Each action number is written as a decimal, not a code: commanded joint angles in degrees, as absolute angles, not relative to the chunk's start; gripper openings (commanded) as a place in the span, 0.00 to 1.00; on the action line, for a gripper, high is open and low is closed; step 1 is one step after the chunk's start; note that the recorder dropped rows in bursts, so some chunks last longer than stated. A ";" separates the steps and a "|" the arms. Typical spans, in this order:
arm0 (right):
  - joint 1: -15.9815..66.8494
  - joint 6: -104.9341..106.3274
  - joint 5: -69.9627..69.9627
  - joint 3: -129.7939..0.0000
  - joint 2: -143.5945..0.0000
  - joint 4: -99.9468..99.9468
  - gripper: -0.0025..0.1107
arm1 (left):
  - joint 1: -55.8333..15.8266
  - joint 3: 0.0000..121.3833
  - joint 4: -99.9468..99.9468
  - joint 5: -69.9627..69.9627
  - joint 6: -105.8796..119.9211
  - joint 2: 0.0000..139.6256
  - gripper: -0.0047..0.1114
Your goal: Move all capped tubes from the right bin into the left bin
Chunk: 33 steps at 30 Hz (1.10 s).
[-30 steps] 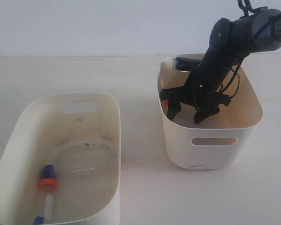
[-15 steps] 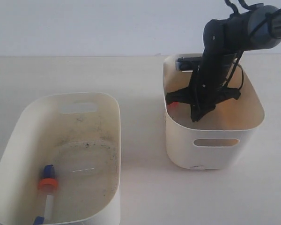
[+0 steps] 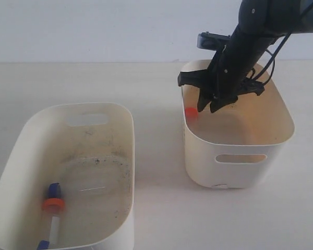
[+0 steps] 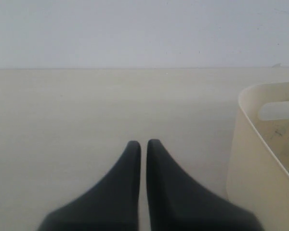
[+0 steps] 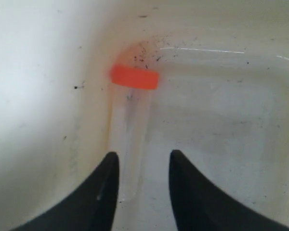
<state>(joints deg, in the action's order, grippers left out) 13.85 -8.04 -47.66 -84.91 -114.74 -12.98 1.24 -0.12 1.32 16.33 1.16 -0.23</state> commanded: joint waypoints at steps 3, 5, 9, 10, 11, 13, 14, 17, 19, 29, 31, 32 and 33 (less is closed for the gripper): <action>13.65 -6.35 -48.24 -84.67 -116.17 -13.04 0.48 | 1.44 0.00 1.51 15.85 0.92 0.00 0.08; 13.65 -5.73 -47.89 -84.67 -116.05 -13.04 0.48 | 1.44 0.00 1.51 15.85 0.92 0.00 0.08; 13.14 -5.17 -47.99 -84.67 -115.92 -13.40 0.48 | 1.44 0.00 1.51 15.85 0.92 0.00 0.08; 12.84 -5.02 -48.24 -84.67 -115.92 -13.41 0.48 | 1.44 0.00 1.51 15.85 0.92 0.00 0.08; 12.46 -4.75 -48.55 -84.67 -115.92 -13.56 0.48 | 1.44 0.00 1.51 15.85 0.92 0.00 0.08; 11.49 -4.25 -49.06 -84.67 -115.92 -14.06 0.48 | 1.44 0.00 1.51 15.85 0.92 0.00 0.08; 11.06 -4.25 -49.33 -84.67 -115.92 -14.19 0.48 | 1.44 0.00 1.51 15.85 0.92 0.00 0.08; 9.85 -3.98 -49.73 -84.67 -115.92 -14.62 0.48 | 1.44 0.00 1.51 15.85 0.92 0.00 0.08; 9.74 -3.56 -49.73 -84.67 -115.92 -15.27 0.48 | 1.44 0.00 1.51 15.85 0.92 0.00 0.08; 9.84 1.26 -50.41 -84.67 -118.76 -22.85 0.54 | 1.44 0.00 1.51 15.85 0.92 0.00 0.08; 9.84 1.26 -50.50 -84.67 -119.38 -22.85 0.55 | 1.44 0.00 1.51 15.85 0.92 0.00 0.08; 9.84 1.42 -50.40 -84.67 -119.51 -22.72 0.55 | 1.44 0.00 1.51 15.85 0.92 0.00 0.08; 9.84 1.42 -50.22 -84.67 -119.51 -22.25 0.55 | 1.44 0.00 1.51 15.85 0.92 0.00 0.08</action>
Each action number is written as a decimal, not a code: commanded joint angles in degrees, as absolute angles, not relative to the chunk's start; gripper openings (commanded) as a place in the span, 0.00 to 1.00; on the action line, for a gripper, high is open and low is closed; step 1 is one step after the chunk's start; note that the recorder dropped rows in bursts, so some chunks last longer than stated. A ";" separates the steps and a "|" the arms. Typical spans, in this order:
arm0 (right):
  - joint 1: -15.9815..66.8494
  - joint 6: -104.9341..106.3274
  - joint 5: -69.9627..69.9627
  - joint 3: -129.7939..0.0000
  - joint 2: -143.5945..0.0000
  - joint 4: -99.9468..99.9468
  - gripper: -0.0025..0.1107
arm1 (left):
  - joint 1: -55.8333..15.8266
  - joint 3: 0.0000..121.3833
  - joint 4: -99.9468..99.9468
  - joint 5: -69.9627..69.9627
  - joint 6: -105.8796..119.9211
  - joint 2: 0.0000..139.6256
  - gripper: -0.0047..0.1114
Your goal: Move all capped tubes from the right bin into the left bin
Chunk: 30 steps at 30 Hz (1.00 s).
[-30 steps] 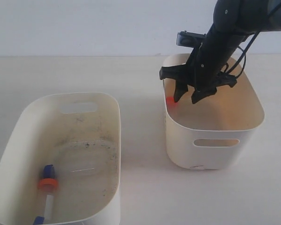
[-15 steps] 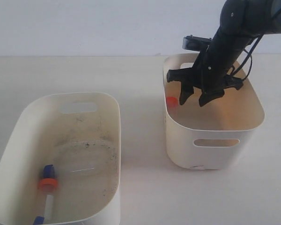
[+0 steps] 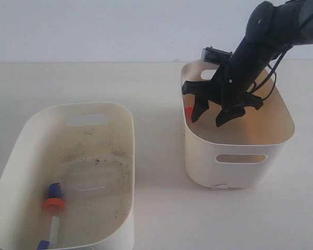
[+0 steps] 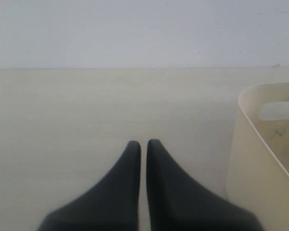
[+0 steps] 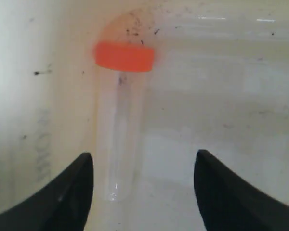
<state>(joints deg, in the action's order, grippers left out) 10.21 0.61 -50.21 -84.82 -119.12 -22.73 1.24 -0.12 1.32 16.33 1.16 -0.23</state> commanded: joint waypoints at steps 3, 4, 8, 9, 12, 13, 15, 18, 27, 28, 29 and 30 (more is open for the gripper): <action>9.84 1.68 -49.97 -84.67 -119.51 -22.26 0.55 | 1.44 0.00 1.51 15.85 0.92 0.00 0.08; 9.84 1.68 -49.97 -84.67 -119.51 -22.26 0.55 | 1.44 0.00 1.51 15.85 0.92 0.00 0.08; 9.84 2.06 -49.88 -84.67 -119.51 -22.38 0.56 | 1.44 0.00 1.51 15.85 0.92 0.00 0.08; 9.84 2.06 -49.88 -84.67 -119.51 -22.38 0.58 | 1.44 0.00 1.51 15.85 0.92 0.00 0.08; 9.84 2.06 -49.88 -84.67 -119.51 -22.38 0.70 | 1.44 0.00 1.51 15.85 0.92 0.00 0.08; 9.84 2.06 -49.71 -84.67 -119.51 -22.38 0.72 | 1.44 0.00 1.51 15.85 0.92 0.00 0.08; 9.93 2.06 -49.28 -84.67 -119.51 -22.38 0.72 | 1.44 0.00 1.51 15.99 0.92 0.00 0.08; 10.47 1.95 -48.82 -84.67 -119.51 -20.91 0.72 | 1.44 0.00 1.51 15.99 0.92 0.00 0.08; 12.99 1.11 -45.81 -84.67 -119.51 -18.39 0.72 | 1.44 0.00 1.51 15.99 0.92 0.00 0.08; 13.16 0.00 -45.81 -84.67 -119.51 -17.06 0.72 | 1.44 0.00 1.51 15.99 0.92 0.00 0.08; 13.16 -0.80 -46.03 -84.67 -119.51 -16.10 0.72 | 1.44 0.00 1.51 15.99 0.92 0.00 0.08; 13.16 -1.50 -46.16 -84.67 -119.51 -15.68 0.72 | 1.44 0.00 1.51 15.99 0.92 0.00 0.08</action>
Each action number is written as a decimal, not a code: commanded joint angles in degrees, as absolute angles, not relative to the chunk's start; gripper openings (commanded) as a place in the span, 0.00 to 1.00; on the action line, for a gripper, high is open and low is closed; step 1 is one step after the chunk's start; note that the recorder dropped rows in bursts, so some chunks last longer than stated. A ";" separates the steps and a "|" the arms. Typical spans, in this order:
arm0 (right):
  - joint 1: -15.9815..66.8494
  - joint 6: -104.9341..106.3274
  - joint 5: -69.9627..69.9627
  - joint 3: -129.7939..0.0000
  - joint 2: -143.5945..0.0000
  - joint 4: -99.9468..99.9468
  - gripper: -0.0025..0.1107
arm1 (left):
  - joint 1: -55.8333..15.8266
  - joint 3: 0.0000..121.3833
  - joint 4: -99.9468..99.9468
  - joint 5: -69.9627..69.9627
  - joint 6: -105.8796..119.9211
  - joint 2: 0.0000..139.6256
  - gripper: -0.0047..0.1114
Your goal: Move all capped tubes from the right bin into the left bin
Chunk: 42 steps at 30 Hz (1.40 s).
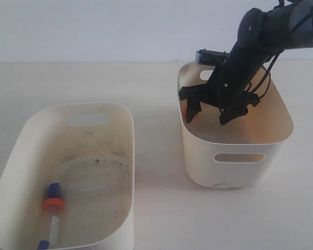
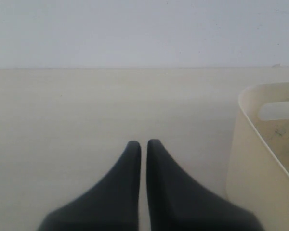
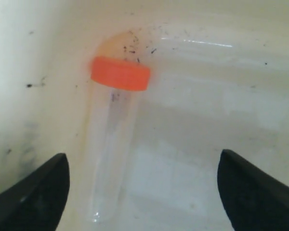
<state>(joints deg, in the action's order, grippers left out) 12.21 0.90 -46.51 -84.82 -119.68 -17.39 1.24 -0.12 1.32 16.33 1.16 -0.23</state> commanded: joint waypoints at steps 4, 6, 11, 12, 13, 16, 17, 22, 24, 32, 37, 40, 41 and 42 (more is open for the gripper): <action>13.16 -1.99 -46.52 -84.67 -119.64 -15.07 0.72 | 1.44 0.00 1.51 15.99 0.92 0.00 0.08; 13.16 -2.39 -47.09 -84.67 -120.10 -15.50 0.72 | 1.44 0.00 1.51 15.99 0.92 0.00 0.08; 13.16 -2.39 -47.74 -84.67 -121.95 -16.16 0.72 | 1.44 0.00 1.51 15.99 0.92 0.00 0.08; 13.16 -2.26 -47.84 -84.67 -122.10 -16.01 0.72 | 1.44 0.00 1.51 15.99 0.92 0.00 0.08; 13.16 -2.06 -47.83 -84.67 -122.10 -15.93 0.72 | 1.44 0.00 1.51 15.99 0.92 0.00 0.08; 13.16 -2.12 -47.83 -84.67 -122.48 -15.93 0.72 | 1.44 0.00 1.51 15.99 0.92 0.00 0.08; 13.16 -2.12 -47.95 -84.67 -122.72 -16.15 0.72 | 1.44 0.00 1.51 15.99 0.92 0.00 0.08; 13.16 -2.12 -49.34 -84.67 -124.60 -15.42 0.72 | 1.44 0.00 1.51 15.99 0.92 0.00 0.08; 13.16 -2.62 -49.49 -84.67 -124.92 -14.09 0.72 | 1.44 0.00 1.51 15.99 0.92 0.00 0.08; 13.16 -7.67 -49.90 -84.67 -125.08 -5.19 0.50 | 1.44 0.00 1.51 15.99 0.92 0.00 0.08; 13.16 -8.53 -50.79 -84.67 -125.08 -5.33 0.18 | 1.44 0.00 1.51 15.85 0.92 0.00 0.08; 13.16 -8.63 -51.19 -84.67 -125.08 -5.33 0.02 | 1.44 0.00 1.51 15.85 0.92 0.00 0.08; 13.16 -8.89 -51.19 -84.67 -125.08 -5.33 0.02 | 1.44 0.00 1.51 15.85 0.92 0.00 0.08; 13.16 -9.07 -51.36 -84.67 -124.95 -5.33 0.02 | 1.44 0.00 1.51 15.85 0.92 0.00 0.08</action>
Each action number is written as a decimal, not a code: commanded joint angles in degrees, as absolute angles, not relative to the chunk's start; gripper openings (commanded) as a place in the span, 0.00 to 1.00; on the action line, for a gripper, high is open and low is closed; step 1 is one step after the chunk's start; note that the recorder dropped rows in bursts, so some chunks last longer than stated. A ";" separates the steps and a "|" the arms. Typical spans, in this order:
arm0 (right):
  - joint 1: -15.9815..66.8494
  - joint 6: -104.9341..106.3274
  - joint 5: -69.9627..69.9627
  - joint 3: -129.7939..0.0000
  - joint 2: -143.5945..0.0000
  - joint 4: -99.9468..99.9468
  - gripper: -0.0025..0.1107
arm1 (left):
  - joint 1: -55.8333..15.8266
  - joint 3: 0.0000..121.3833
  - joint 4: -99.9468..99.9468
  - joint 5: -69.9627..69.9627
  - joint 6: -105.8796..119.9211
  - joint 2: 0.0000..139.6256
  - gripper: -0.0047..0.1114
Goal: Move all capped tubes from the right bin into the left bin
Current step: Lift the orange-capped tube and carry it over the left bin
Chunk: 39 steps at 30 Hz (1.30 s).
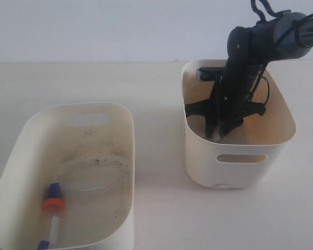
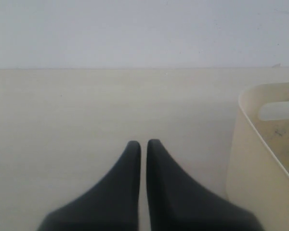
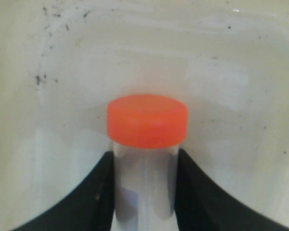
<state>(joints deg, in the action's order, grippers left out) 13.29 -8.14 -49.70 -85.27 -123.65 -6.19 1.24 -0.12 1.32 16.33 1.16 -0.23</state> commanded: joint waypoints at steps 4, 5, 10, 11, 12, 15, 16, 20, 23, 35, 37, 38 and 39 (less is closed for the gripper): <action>13.16 -9.99 -51.36 -84.67 -122.79 -4.46 0.02 | 1.44 0.00 1.51 15.85 0.92 0.00 0.08; 13.16 -10.12 -51.36 -84.67 -121.83 -4.15 0.02 | 1.44 0.00 1.51 15.85 0.92 0.00 0.08; 13.05 -11.70 -52.33 -84.67 -115.71 -0.87 0.02 | 1.44 0.00 1.51 15.85 0.92 0.00 0.08; 13.05 -12.52 -52.74 -84.67 -114.61 0.00 0.02 | 1.44 0.00 1.51 15.85 0.92 0.00 0.08; 13.05 -13.02 -53.11 -84.67 -113.19 0.81 0.02 | 1.44 0.00 1.51 15.85 0.92 0.00 0.08; 11.93 -13.27 -55.12 -84.67 -107.47 1.55 0.02 | 1.44 0.00 1.51 15.85 0.92 0.00 0.08; 11.16 -13.27 -56.98 -84.67 -104.69 1.72 0.02 | 1.44 0.00 1.51 15.85 0.92 0.00 0.08; 10.85 -12.70 -59.61 -84.67 -96.52 -0.74 0.02 | 1.44 0.00 1.51 15.85 0.92 0.00 0.08; 12.17 -7.88 -60.09 -84.67 -91.00 -11.74 0.02 | 1.44 0.00 1.51 15.85 0.92 0.00 0.08; 38.98 -9.96 -52.82 -84.67 -88.64 -16.51 0.02 | 1.44 0.00 1.51 15.85 0.92 0.00 0.08; 42.14 -9.96 -50.53 -84.67 -88.64 -16.40 0.02 | 1.44 0.00 1.51 16.07 0.92 0.00 0.08; 43.72 -9.96 -49.49 -84.67 -88.74 -16.20 0.02 | 1.44 0.00 1.51 16.20 0.92 0.00 0.08; 44.88 -9.96 -48.59 -84.67 -88.70 -15.99 0.02 | 1.44 0.00 1.51 16.20 0.92 0.00 0.08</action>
<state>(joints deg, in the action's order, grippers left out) 41.77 -9.68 -51.85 -84.78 -89.00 -16.55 1.24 -0.12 1.32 16.33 1.16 -0.23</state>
